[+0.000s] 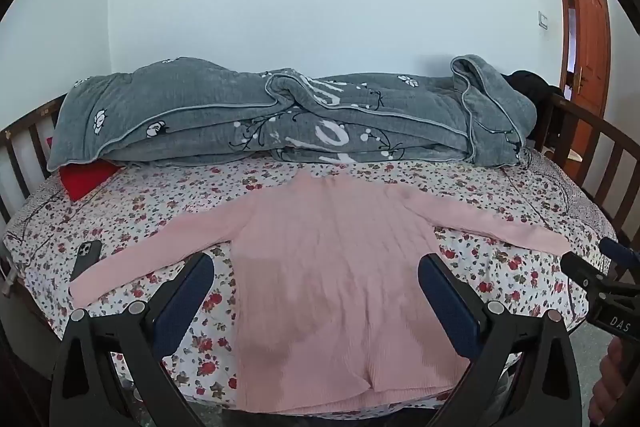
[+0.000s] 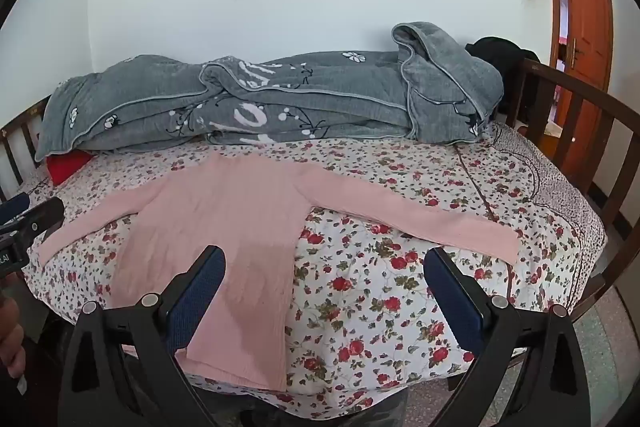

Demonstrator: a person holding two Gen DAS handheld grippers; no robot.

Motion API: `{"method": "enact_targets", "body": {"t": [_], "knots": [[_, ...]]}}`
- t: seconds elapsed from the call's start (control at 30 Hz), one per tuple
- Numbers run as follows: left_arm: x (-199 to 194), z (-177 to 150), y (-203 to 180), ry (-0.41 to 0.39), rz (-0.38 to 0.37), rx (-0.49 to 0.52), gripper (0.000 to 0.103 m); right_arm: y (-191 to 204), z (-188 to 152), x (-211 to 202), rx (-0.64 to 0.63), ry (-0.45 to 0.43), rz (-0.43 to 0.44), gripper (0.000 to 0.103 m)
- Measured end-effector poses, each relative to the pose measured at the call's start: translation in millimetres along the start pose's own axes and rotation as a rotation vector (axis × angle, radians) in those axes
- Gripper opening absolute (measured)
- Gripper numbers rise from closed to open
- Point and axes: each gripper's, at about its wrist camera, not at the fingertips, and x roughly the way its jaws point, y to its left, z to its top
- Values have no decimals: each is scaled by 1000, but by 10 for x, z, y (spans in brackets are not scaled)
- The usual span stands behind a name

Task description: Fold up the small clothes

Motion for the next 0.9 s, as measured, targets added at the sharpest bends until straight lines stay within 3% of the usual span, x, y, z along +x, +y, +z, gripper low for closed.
{"method": "enact_targets", "body": {"t": [0.3, 0.9], "knots": [[-36, 185, 178, 0, -21, -23, 103, -3, 3, -58, -4, -9, -8, 98], [-103, 86, 61, -30, -18, -14, 103, 36, 15, -141, -8, -22, -6, 98]]}}
